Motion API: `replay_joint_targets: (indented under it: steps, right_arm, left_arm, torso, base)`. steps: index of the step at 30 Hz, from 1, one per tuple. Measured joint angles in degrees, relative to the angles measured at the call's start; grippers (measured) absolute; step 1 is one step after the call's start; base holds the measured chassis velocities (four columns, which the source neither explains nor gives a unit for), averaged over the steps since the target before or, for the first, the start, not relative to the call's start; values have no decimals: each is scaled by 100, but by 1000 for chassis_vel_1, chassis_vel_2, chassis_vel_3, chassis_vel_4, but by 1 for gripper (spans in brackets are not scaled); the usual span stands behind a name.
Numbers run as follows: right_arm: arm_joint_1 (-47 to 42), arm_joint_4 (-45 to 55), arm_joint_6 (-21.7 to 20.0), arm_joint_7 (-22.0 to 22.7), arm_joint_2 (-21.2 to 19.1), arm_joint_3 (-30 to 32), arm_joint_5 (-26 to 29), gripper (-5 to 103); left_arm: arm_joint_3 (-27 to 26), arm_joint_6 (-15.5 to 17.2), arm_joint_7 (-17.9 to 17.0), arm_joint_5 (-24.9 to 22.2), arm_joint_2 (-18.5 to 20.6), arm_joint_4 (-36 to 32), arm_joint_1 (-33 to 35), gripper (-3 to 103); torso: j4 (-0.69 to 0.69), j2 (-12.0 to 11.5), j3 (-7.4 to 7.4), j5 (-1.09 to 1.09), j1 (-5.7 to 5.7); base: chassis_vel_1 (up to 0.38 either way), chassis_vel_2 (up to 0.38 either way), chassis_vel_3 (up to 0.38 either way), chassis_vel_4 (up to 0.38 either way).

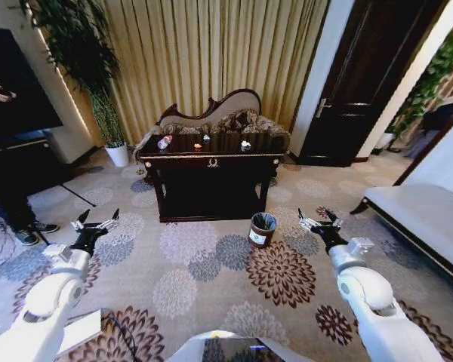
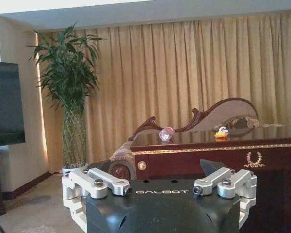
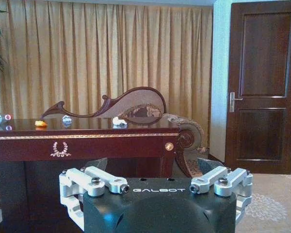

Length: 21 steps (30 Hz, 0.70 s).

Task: Move to the front of the table and place the trash on the table into the trash bin.

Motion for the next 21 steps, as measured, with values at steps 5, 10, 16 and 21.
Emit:
replay_joint_targets:
  steps: [5,10,16,21]
  right_arm:
    - [-7,0,0,0,6,-12,-27,100]
    - [-13,0,0,0,17,-13,-29,100]
    - [-40,6,0,0,27,-7,-30,100]
    - [-40,7,0,0,37,-7,-30,100]
  left_arm:
    - [-4,-3,10,-6,-10,4,5,100]
    - [-4,-8,19,-6,-33,4,13,100]
    - [2,-12,63,-6,-59,-7,25,100]
    - [1,-18,77,-6,-73,-13,48,100]
  torso:
    - [-1,0,0,-4,1]
    - [1,1,-1,-1,-1]
    - [-1,2,-2,-3,-2]
    - [0,1,-1,-2,-2]
  base:
    - [-231,208,211,-224]
    - [-166,176,177,-185]
    - [-177,166,184,-163]
    - [-193,201,191,-182]
